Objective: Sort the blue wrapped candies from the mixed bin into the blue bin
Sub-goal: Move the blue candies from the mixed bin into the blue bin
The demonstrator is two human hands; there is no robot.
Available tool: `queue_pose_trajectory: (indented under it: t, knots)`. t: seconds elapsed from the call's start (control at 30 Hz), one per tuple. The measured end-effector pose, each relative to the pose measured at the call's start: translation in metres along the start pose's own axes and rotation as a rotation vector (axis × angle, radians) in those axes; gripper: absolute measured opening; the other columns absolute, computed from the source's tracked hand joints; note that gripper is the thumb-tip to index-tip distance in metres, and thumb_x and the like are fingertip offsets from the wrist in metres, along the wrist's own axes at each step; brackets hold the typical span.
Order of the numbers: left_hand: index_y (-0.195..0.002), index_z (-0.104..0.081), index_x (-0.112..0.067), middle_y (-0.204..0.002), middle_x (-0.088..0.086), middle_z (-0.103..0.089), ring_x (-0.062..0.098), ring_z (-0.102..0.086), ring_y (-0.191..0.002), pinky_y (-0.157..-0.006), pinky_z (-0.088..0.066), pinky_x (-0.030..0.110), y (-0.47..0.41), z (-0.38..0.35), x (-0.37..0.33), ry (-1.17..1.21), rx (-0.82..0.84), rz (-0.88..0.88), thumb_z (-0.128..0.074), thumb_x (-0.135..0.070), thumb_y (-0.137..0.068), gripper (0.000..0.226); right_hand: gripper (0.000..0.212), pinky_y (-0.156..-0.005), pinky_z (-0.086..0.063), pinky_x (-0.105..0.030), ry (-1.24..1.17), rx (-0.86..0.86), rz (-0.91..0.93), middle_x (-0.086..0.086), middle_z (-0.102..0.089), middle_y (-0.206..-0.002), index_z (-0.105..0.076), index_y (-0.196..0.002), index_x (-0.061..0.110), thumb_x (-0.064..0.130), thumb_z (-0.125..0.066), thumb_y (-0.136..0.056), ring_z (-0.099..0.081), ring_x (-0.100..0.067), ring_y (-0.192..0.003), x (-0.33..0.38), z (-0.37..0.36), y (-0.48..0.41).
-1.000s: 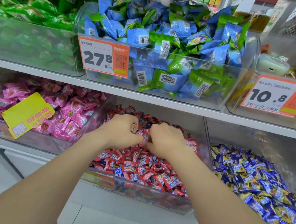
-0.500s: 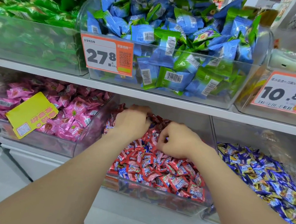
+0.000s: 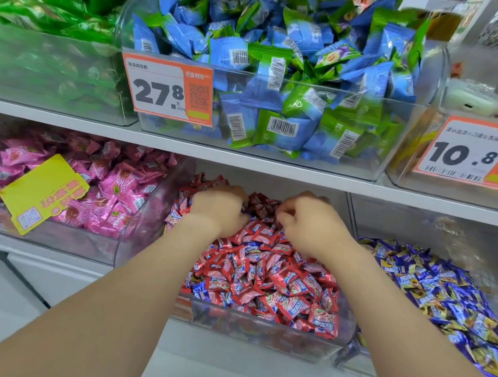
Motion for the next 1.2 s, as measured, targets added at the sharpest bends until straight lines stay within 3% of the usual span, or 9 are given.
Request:
queue_pose_trajectory:
  t: [0.13, 0.23, 0.4, 0.57, 0.7, 0.83, 0.93, 1.03, 1.2]
  knots:
    - [-0.099, -0.064, -0.021, -0.106, 0.009, -0.07, 0.034, -0.065, -0.098, -0.081, -0.055, 0.037, 0.009, 0.022, 0.01, 0.23, -0.011, -0.001, -0.053, -0.05, -0.099, 0.031, 0.021, -0.084, -0.058, -0.04, -0.106, -0.047, 0.042, -0.002, -0.075, -0.101, -0.08, -0.1, 0.024, 0.037, -0.064, -0.099, -0.066, -0.027, -0.098, 0.009, 0.003, -0.005]
    - [-0.082, -0.056, -0.017, -0.075, 0.003, -0.066, 0.026, -0.063, -0.078, -0.063, -0.045, 0.029, 0.025, 0.041, 0.02, 0.456, -0.061, 0.045, -0.056, -0.035, -0.101, 0.026, 0.019, -0.077, -0.06, -0.036, -0.067, 0.166, 0.131, 0.01, -0.075, -0.079, -0.08, -0.085, 0.026, 0.044, -0.075, -0.091, -0.069, -0.015, -0.079, 0.032, -0.012, -0.004]
    - [-0.094, -0.064, -0.01, -0.068, 0.006, -0.068, 0.019, -0.053, -0.052, -0.051, -0.041, 0.028, 0.052, 0.041, 0.035, 0.763, 0.047, 0.12, -0.061, -0.034, -0.098, 0.025, 0.033, -0.07, -0.048, -0.035, 0.265, 0.235, 0.168, 0.002, -0.06, -0.088, -0.063, -0.085, 0.02, 0.044, -0.086, -0.081, -0.062, -0.026, -0.085, 0.053, -0.025, -0.002]
    - [-0.097, -0.071, -0.02, -0.074, 0.008, -0.075, 0.013, -0.053, -0.049, -0.044, -0.04, 0.022, 0.066, 0.043, 0.041, 0.791, 0.084, 0.14, -0.064, -0.027, -0.096, 0.01, 0.033, -0.073, -0.046, -0.036, 0.319, 0.265, 0.169, -0.004, -0.055, -0.096, -0.056, -0.088, 0.019, 0.038, -0.083, -0.087, -0.056, -0.031, -0.084, 0.065, -0.034, -0.003]
    - [-0.08, -0.064, -0.005, -0.065, 0.015, -0.064, 0.017, -0.045, -0.047, -0.043, -0.039, 0.023, 0.07, 0.043, 0.045, 0.695, 0.078, 0.181, -0.061, -0.038, -0.093, 0.036, 0.047, -0.064, -0.041, -0.032, 0.228, 0.261, 0.131, -0.001, -0.052, -0.079, -0.042, -0.073, 0.017, 0.051, -0.07, -0.091, -0.055, -0.029, -0.074, 0.058, -0.022, -0.004]
    - [-0.071, -0.049, -0.013, -0.061, 0.009, -0.052, 0.018, -0.038, -0.051, -0.047, -0.032, 0.03, 0.07, 0.04, 0.044, 0.494, 0.104, 0.139, -0.062, -0.043, -0.086, 0.036, 0.051, -0.052, -0.03, -0.031, 0.055, 0.202, 0.072, -0.002, -0.045, -0.064, -0.041, -0.067, 0.016, 0.058, -0.054, -0.093, -0.044, -0.022, -0.057, 0.049, -0.005, -0.005]
    - [-0.08, -0.054, -0.007, -0.067, 0.004, -0.051, 0.022, -0.037, -0.055, -0.05, -0.031, 0.032, 0.073, 0.038, 0.042, 0.39, 0.134, 0.11, -0.064, -0.035, -0.092, 0.033, 0.039, -0.054, -0.042, -0.037, -0.089, 0.202, 0.115, -0.012, -0.047, -0.057, -0.051, -0.066, 0.011, 0.04, -0.057, -0.09, -0.043, -0.023, -0.055, 0.051, -0.005, -0.001]
    - [-0.09, -0.064, -0.006, -0.076, 0.005, -0.063, 0.024, -0.056, -0.063, -0.057, -0.042, 0.033, 0.074, 0.042, 0.045, 0.313, 0.042, 0.109, -0.067, -0.03, -0.096, 0.026, 0.026, -0.067, -0.057, -0.036, -0.171, 0.215, 0.159, -0.005, -0.072, -0.072, -0.074, -0.086, 0.016, 0.03, -0.052, -0.09, -0.068, -0.022, -0.068, 0.061, -0.009, 0.005]
    - [-0.106, -0.068, -0.026, -0.086, 0.005, -0.066, 0.013, -0.057, -0.057, -0.052, -0.04, 0.026, 0.081, 0.056, 0.051, 0.383, -0.056, 0.172, -0.069, -0.026, -0.097, 0.009, 0.054, -0.061, -0.044, -0.035, -0.006, 0.192, 0.263, -0.005, -0.055, -0.068, -0.063, -0.075, 0.016, 0.067, -0.062, -0.093, -0.061, -0.026, -0.074, 0.083, -0.022, 0.005]
Point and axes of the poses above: each hand's wrist, its own y-axis away from the middle knuckle, its own z-axis out of the back of the hand, x = y × z, the point moved 7 cm from there along -y, towards the middle knuckle
